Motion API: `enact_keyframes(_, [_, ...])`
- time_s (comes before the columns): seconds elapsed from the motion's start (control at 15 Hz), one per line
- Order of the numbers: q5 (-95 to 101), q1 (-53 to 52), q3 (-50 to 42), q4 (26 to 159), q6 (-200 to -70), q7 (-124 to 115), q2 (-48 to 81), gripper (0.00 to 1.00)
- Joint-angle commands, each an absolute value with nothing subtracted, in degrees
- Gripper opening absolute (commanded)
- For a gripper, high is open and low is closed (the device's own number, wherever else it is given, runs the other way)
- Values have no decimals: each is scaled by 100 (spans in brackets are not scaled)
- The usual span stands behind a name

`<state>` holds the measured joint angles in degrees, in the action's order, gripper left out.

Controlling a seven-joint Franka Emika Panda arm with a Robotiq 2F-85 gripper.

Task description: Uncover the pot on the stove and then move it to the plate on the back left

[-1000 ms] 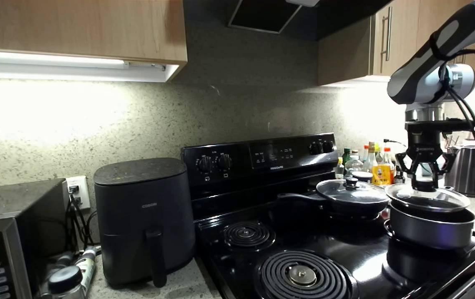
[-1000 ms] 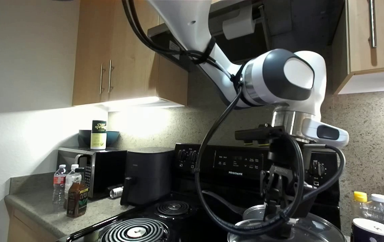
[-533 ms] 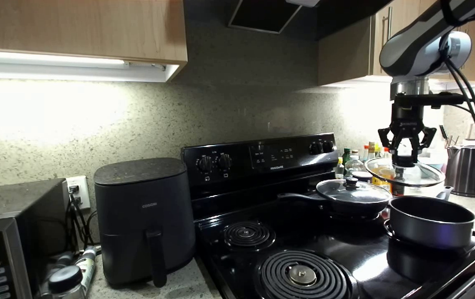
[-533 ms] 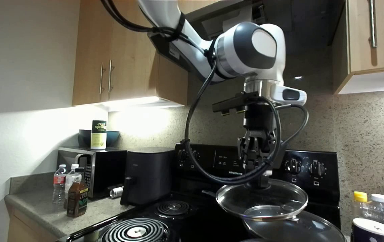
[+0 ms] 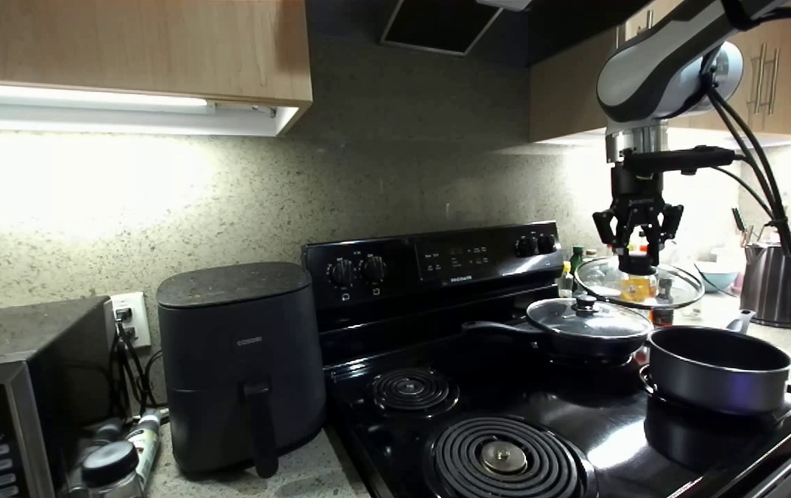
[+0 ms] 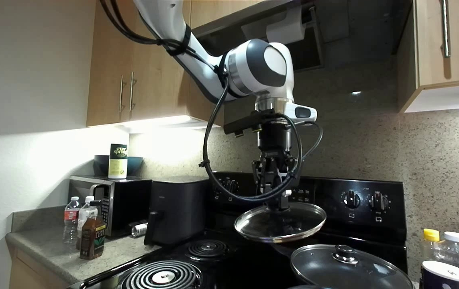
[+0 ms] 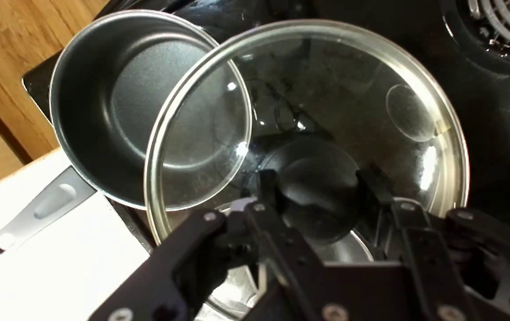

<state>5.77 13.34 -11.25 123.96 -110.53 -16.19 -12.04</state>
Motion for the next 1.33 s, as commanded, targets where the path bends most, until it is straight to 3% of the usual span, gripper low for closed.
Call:
enact_keyframes(0.0, [573,1356,-1127,12381,-11038,-1612,-1183,48])
enact_keyframes(0.2, [572,1377,-1172,12381,-11039,-1611,-1165,48])
enact_keyframes(0.27, [571,1377,-1173,12381,-11039,-1611,-1165,23])
enact_keyframes(1.13, [685,707,-633,12722,-11420,-1402,-414,23])
enact_keyframes(1.2, [572,693,-623,12731,-11336,-1572,-379,48])
enact_keyframes(1.27, [573,682,-622,12731,-11364,-1572,-346,48])
